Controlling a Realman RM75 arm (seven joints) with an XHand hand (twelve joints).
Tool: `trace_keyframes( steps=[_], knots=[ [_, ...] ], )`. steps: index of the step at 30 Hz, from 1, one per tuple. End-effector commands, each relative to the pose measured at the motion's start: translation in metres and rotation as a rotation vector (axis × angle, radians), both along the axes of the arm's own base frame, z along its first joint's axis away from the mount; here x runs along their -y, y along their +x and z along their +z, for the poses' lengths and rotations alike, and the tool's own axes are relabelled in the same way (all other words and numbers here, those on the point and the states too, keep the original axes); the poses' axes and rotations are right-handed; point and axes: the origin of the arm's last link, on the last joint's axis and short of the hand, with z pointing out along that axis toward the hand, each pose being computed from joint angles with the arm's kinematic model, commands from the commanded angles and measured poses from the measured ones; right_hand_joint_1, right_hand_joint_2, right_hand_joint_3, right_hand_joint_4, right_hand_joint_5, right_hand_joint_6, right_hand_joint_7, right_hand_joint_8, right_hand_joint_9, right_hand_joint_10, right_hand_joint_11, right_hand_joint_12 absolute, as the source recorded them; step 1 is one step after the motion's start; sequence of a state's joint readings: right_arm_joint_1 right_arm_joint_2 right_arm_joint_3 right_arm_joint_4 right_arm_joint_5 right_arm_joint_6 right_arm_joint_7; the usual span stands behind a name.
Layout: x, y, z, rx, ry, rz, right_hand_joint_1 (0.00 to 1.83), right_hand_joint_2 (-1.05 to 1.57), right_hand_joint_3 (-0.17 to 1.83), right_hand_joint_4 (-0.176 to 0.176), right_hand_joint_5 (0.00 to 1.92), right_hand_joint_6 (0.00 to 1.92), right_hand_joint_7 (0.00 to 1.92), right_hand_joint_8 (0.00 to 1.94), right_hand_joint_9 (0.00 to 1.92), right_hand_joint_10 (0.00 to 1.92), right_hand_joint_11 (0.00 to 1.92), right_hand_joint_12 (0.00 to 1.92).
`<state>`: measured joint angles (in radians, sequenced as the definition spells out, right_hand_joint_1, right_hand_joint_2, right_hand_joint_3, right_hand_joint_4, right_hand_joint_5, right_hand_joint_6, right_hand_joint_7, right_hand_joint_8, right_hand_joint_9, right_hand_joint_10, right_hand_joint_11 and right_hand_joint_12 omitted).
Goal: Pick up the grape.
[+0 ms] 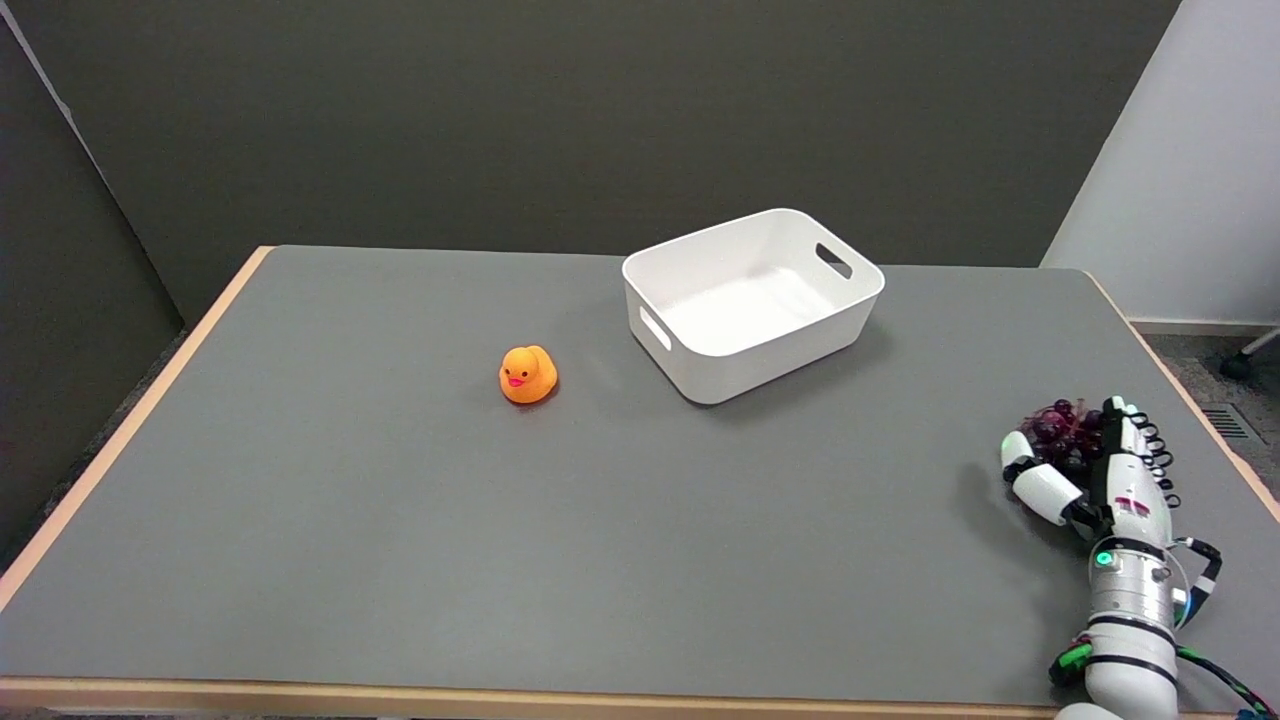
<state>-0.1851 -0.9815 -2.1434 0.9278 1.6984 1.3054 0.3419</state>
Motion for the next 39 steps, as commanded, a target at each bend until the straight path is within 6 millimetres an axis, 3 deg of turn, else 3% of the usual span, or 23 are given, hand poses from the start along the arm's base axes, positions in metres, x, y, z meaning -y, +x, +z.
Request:
trace_keyframes(
  steps=[1, 3, 5, 8, 10, 12, 14, 16, 20, 25, 32, 35, 39],
  knots=[
    [0.02, -0.007, -0.009, 0.054, 0.037, -0.012, 0.61, 0.69, 0.84, -0.176, 0.0, 0.14, 0.0, 0.07, 0.0, 0.0, 0.0, 0.0],
    [0.021, -0.004, -0.009, 0.034, 0.04, -0.005, 0.63, 0.71, 0.92, -0.176, 0.0, 0.16, 0.0, 0.17, 0.0, 0.02, 0.0, 0.0],
    [0.023, 0.002, -0.008, -0.008, 0.048, 0.008, 0.94, 0.7, 1.03, -0.176, 0.06, 0.18, 0.06, 0.31, 0.02, 0.02, 0.0, 0.2],
    [0.025, 0.015, -0.009, -0.096, 0.041, 0.038, 0.82, 0.95, 0.89, -0.176, 0.07, 0.89, 0.3, 0.62, 0.1, 0.63, 0.01, 0.9],
    [0.028, 0.024, -0.01, -0.135, 0.041, 0.075, 0.92, 1.05, 0.74, -0.176, 0.13, 1.24, 0.41, 1.04, 0.24, 0.85, 0.07, 1.22],
    [0.029, 0.031, -0.01, -0.162, 0.045, 0.103, 1.07, 1.35, 0.17, -0.176, 0.23, 1.89, 0.62, 1.58, 0.4, 1.13, 0.24, 1.5],
    [0.031, 0.037, -0.011, -0.183, 0.051, 0.134, 1.11, 1.33, 0.15, -0.176, 0.28, 1.81, 0.69, 1.58, 0.58, 1.32, 0.49, 1.84],
    [0.032, 0.043, -0.012, -0.198, 0.055, 0.159, 1.11, 1.33, 0.15, -0.176, 0.28, 1.79, 0.7, 1.58, 0.61, 1.35, 0.51, 1.9],
    [0.038, 0.059, -0.015, -0.234, 0.077, 0.231, 1.1, 1.37, 0.06, -0.176, 0.29, 1.78, 0.71, 1.58, 0.71, 1.32, 0.5, 1.92],
    [0.048, 0.098, -0.026, -0.281, 0.158, 0.435, 1.11, 1.37, 0.05, -0.176, 0.29, 1.77, 0.72, 1.57, 0.72, 1.31, 0.5, 1.92],
    [0.073, 0.165, -0.063, -0.408, 0.375, 0.645, 1.12, 1.37, 0.04, -0.176, 0.31, 1.74, 0.73, 1.56, 0.73, 1.3, 0.54, 1.92],
    [0.086, 0.186, -0.082, -0.444, 0.473, 0.678, 1.12, 1.38, 0.02, -0.176, 0.31, 1.74, 0.73, 1.56, 0.74, 1.3, 0.55, 1.91],
    [0.108, 0.201, -0.09, -0.464, 0.537, 0.655, 1.12, 1.38, 0.01, -0.176, 0.31, 1.73, 0.73, 1.56, 0.74, 1.29, 0.55, 1.92]
  ],
)
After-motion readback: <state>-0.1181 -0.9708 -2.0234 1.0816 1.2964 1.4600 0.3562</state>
